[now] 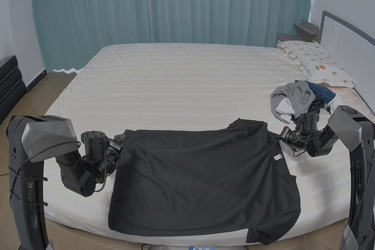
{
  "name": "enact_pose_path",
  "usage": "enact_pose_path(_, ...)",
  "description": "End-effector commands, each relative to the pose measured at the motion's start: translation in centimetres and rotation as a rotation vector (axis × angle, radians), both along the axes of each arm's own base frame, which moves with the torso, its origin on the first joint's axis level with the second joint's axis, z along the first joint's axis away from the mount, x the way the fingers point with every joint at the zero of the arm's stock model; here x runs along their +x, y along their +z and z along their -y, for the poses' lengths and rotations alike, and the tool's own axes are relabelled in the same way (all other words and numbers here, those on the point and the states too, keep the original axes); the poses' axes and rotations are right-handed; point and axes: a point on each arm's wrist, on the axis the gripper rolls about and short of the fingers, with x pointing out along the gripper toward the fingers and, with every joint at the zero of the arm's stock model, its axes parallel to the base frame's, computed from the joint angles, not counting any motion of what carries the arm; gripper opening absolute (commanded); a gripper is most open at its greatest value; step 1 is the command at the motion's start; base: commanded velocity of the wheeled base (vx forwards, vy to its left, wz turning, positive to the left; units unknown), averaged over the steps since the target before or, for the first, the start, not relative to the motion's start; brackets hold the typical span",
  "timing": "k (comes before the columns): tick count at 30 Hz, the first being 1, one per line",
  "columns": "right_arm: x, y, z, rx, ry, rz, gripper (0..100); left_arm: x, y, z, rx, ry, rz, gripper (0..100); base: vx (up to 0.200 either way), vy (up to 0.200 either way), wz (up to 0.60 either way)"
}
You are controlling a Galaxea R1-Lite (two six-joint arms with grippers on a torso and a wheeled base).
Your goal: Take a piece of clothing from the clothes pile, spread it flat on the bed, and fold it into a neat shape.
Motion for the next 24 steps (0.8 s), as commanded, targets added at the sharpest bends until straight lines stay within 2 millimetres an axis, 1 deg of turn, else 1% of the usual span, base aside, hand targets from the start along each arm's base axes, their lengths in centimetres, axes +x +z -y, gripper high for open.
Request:
enact_pose_path(1,0.0,0.9,0.6,-0.002,-0.012,0.021,0,0.0,0.0,0.0,0.0,0.001,-0.001,100,0.0,0.0,0.0)
enact_pose_path(7,0.1,1.0,0.6,-0.005,-0.014,0.032,0,0.0,0.0,0.0,0.0,0.001,-0.001,100,0.0,0.0,0.0)
enact_pose_path(9,0.1,1.2,0.6,-0.021,-0.028,0.068,0,0.0,0.0,0.0,0.0,0.001,-0.001,100,0.0,0.0,0.0)
enact_pose_path(14,0.1,1.2,1.1,-0.035,-0.052,0.07,0,0.0,0.0,0.0,0.0,0.001,-0.001,100,0.0,0.0,0.0)
enact_pose_path(15,0.1,1.2,1.1,-0.035,-0.052,0.07,100,0.0,0.0,0.0,0.0,0.001,-0.001,100,0.0,0.0,0.0)
enact_pose_path(17,0.0,1.0,1.1,-0.033,-0.052,0.065,100,0.0,0.0,0.0,0.0,0.001,-0.001,100,0.0,0.0,0.0)
enact_pose_path(19,-0.3,1.1,1.0,-0.03,-0.05,0.065,100,0.0,0.0,0.0,0.001,0.002,0.001,100,0.0,0.0,0.0)
enact_pose_path(21,-0.6,1.9,1.1,-0.027,-0.048,0.076,100,0.0,0.0,0.0,0.002,0.002,0.001,100,0.0,0.0,0.0)
enact_pose_path(24,-1.7,3.0,1.1,-0.022,-0.039,0.064,100,-0.3,0.1,-0.1,0.012,-0.001,-0.005,100,0.0,0.0,0.0)
